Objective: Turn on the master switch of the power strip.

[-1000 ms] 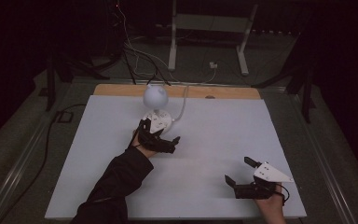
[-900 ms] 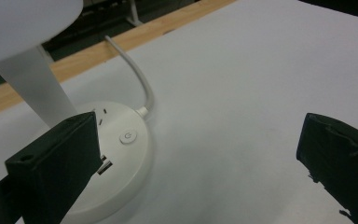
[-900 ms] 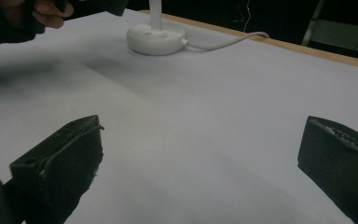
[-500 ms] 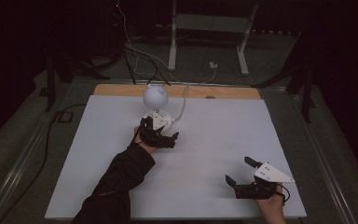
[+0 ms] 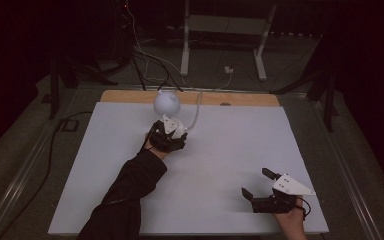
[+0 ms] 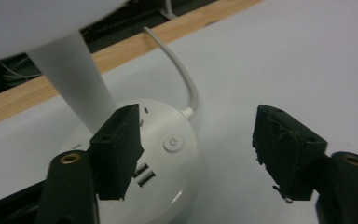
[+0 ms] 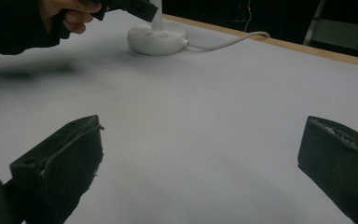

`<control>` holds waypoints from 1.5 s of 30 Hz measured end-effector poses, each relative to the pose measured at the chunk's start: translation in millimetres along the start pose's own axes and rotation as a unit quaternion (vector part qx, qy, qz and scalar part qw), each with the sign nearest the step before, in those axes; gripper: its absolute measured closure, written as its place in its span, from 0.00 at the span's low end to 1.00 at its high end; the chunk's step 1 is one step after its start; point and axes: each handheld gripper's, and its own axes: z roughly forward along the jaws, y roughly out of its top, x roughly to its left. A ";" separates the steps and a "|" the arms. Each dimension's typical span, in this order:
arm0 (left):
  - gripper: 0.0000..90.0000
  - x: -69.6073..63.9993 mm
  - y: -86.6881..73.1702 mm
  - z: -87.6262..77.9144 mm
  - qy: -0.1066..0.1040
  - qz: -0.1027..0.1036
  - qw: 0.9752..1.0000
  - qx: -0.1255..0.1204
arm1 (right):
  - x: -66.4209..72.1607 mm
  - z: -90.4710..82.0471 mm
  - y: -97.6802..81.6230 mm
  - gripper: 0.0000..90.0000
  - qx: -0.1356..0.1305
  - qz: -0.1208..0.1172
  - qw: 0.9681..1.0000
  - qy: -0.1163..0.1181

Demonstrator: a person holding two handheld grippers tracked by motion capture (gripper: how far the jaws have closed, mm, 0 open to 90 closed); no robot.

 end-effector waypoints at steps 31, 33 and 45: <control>1.00 3.5 -6.4 26.9 0.018 0.046 0.999 0.018 | -1.0 0.1 -0.7 0.00 0.001 0.004 1.000 0.001; 1.00 3.4 -7.4 30.2 0.024 0.053 0.998 0.025 | -1.1 0.2 -0.9 0.00 0.001 0.004 1.000 0.002; 1.00 5.1 -13.1 39.3 0.028 0.054 0.998 0.034 | -1.1 0.4 -1.0 0.00 0.002 0.004 1.000 0.001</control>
